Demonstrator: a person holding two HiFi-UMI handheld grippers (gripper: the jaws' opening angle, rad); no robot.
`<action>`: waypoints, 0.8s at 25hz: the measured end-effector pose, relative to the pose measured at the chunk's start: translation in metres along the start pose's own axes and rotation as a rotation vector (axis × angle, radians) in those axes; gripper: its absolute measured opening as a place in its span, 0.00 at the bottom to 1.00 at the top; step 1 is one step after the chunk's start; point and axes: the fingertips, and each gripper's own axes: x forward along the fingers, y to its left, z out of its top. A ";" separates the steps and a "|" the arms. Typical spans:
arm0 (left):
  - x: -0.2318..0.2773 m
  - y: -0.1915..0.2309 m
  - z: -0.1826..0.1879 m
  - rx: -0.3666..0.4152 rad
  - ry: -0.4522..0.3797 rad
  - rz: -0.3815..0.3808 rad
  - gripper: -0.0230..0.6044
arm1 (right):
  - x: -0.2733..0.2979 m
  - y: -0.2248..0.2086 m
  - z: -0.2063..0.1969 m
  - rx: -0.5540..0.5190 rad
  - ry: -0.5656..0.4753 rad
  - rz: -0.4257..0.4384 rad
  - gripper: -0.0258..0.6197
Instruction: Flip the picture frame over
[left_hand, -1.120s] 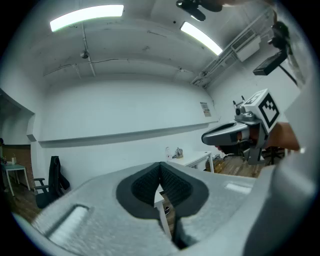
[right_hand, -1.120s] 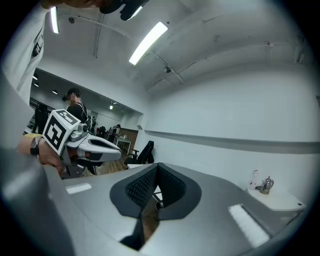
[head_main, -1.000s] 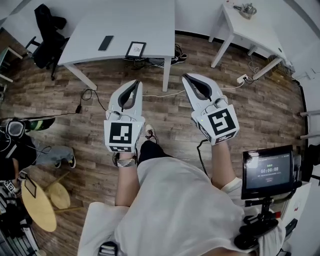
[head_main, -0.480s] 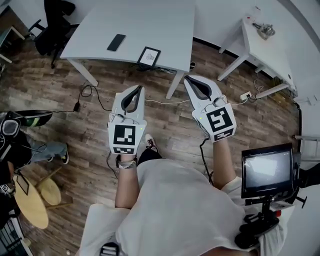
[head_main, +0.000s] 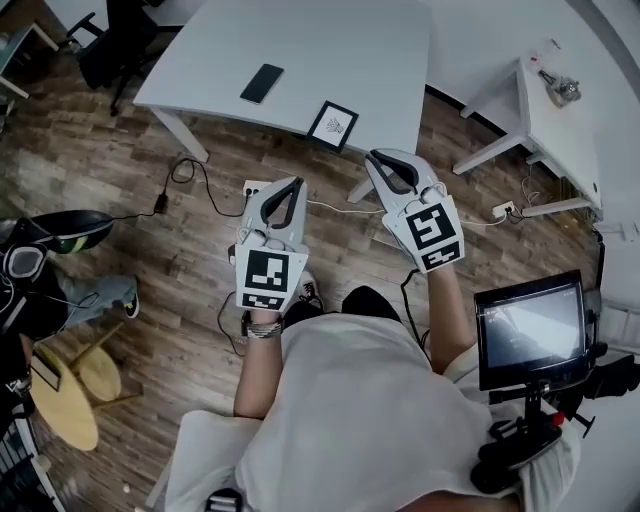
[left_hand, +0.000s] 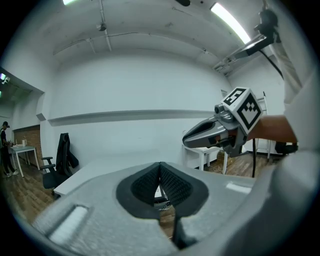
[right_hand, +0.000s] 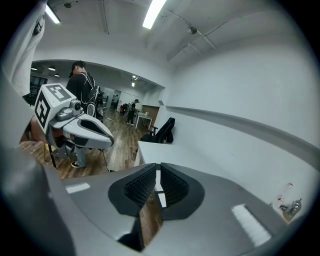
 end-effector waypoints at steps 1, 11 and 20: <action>0.003 0.003 -0.005 -0.003 0.013 0.000 0.04 | 0.010 0.002 -0.003 0.000 0.010 0.014 0.09; 0.037 0.027 -0.059 -0.048 0.121 0.038 0.04 | 0.095 0.000 -0.056 0.024 0.121 0.111 0.12; 0.093 0.054 -0.114 -0.131 0.231 0.092 0.04 | 0.170 -0.011 -0.132 0.062 0.246 0.167 0.14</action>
